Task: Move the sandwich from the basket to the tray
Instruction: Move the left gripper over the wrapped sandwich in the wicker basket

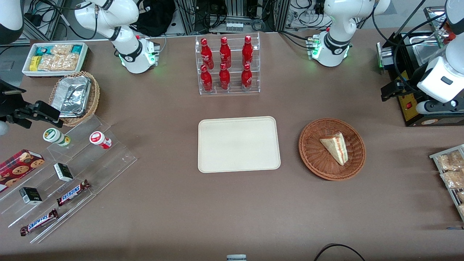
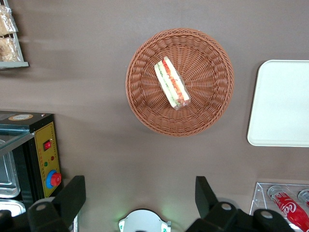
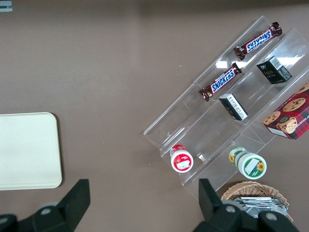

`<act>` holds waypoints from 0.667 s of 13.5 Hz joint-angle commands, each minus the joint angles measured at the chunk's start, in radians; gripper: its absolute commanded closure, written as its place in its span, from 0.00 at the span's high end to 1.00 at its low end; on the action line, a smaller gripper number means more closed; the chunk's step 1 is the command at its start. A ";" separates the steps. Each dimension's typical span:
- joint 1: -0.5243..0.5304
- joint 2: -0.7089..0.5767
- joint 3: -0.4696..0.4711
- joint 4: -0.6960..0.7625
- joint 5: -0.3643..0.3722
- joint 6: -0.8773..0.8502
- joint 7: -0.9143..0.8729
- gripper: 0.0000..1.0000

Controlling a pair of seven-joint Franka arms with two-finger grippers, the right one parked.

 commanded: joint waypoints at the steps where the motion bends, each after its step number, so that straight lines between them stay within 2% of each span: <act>1: -0.019 0.008 0.007 -0.002 -0.008 0.012 -0.009 1.00; 6: -0.025 0.042 0.002 -0.108 -0.005 0.105 -0.009 1.00; 9: -0.029 0.046 0.001 -0.226 -0.005 0.232 -0.011 1.00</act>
